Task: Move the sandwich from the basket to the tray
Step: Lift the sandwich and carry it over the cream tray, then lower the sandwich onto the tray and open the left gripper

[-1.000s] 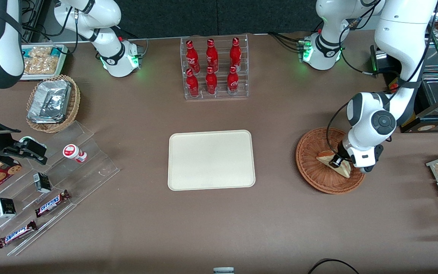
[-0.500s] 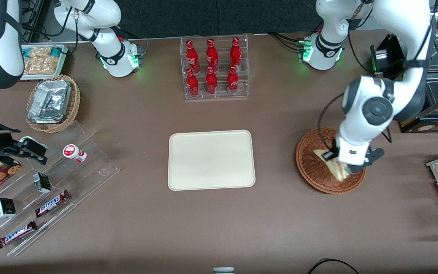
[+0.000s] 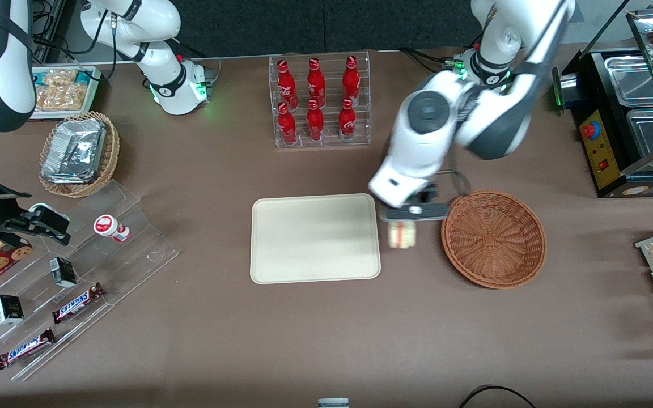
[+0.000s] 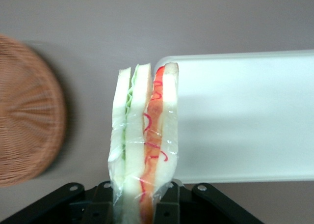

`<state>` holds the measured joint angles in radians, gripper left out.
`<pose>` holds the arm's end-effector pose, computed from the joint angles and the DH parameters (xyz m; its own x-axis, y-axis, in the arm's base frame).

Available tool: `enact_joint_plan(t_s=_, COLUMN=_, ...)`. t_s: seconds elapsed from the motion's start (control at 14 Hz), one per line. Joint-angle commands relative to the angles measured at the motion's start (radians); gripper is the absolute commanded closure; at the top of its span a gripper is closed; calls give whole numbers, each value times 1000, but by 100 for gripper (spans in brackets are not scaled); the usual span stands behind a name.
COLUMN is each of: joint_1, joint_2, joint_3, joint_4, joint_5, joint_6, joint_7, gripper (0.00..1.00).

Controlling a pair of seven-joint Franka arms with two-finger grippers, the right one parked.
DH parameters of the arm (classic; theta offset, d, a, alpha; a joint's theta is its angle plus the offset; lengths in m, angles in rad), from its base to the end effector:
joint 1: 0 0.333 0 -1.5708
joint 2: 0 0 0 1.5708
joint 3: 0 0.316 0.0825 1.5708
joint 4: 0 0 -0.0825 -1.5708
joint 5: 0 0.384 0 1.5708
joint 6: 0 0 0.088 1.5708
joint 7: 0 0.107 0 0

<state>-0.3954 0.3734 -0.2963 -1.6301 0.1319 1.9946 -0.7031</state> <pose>0.5278 -0.3990 0.4122 0.9996 -0.0227 0.0155 -0.0227 -0.9997 -0.0052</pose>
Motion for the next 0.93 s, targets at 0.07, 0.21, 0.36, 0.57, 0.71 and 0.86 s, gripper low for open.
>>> enact_joint_plan(t_s=0.07, joint_1=-114, joint_2=306, joint_3=9, joint_4=304, joint_5=-20, joint_6=-45, joint_7=8, gripper=91)
enact_joint_plan(t_s=0.21, joint_1=-149, joint_2=389, joint_3=11, joint_4=360, joint_5=-14, joint_6=1, joint_7=-50, gripper=91)
enact_joint_plan(t_s=0.36, joint_1=-177, joint_2=433, joint_3=12, joint_4=351, joint_5=-6, joint_6=120, joint_7=-93, gripper=91)
enact_joint_plan(t_s=0.57, joint_1=-221, joint_2=502, joint_3=23, joint_4=360, joint_5=20, joint_6=183, joint_7=-205, gripper=89)
enact_joint_plan(t_s=0.71, joint_1=-237, joint_2=535, joint_3=26, joint_4=358, joint_5=92, joint_6=208, joint_7=-283, gripper=87)
enact_joint_plan(t_s=0.86, joint_1=-249, joint_2=556, joint_3=26, joint_4=358, joint_5=147, joint_6=213, joint_7=-335, gripper=85)
